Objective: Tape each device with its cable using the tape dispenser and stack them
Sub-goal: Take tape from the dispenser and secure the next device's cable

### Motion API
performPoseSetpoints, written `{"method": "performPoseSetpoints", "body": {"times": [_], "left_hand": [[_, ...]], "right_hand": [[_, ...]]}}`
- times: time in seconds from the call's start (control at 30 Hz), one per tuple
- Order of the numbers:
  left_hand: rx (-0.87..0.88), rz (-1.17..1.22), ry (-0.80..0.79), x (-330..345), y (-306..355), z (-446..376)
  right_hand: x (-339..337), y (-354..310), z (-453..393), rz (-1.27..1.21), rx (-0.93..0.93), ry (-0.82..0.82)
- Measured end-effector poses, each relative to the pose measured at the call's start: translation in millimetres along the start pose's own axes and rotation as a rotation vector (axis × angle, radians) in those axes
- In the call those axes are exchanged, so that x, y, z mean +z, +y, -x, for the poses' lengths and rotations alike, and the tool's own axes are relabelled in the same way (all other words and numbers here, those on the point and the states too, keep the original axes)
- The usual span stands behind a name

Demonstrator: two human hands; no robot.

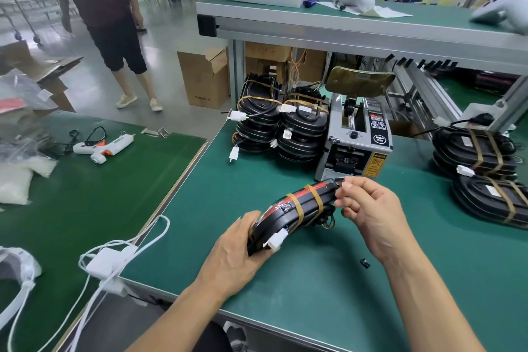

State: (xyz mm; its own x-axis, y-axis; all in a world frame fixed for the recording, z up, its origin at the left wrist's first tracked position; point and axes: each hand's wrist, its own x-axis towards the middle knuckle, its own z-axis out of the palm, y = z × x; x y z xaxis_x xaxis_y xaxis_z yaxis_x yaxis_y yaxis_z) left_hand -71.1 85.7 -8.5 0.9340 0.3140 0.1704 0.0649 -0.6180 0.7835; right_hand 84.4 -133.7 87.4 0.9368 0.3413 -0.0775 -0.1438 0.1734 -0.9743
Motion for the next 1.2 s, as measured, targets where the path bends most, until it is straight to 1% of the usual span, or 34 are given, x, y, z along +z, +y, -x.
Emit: {"method": "performPoseSetpoints", "body": {"times": [0.17,0.3,0.43,0.8,1.0,1.13,1.2], "left_hand": [[-0.006,-0.003,-0.007,0,0,0],[-0.003,0.003,-0.009,-1,2,-1],[0.003,-0.003,-0.006,-1,2,0],[0.008,-0.013,0.004,1,-1,-1],[0.014,-0.008,0.0,1,-1,-1],[0.017,-0.004,0.002,1,-2,-1],[0.019,-0.006,0.007,2,-2,-1]], "right_hand": [[-2,6,1,0.096,-0.062,0.014],[0,6,5,0.123,-0.111,0.03],[3,6,6,0.09,-0.139,0.069],[5,8,10,-0.072,-0.115,0.127],[6,10,11,-0.096,-0.135,0.104],[3,10,11,-0.049,-0.191,0.07],[3,10,9,0.044,-0.244,0.096]]}}
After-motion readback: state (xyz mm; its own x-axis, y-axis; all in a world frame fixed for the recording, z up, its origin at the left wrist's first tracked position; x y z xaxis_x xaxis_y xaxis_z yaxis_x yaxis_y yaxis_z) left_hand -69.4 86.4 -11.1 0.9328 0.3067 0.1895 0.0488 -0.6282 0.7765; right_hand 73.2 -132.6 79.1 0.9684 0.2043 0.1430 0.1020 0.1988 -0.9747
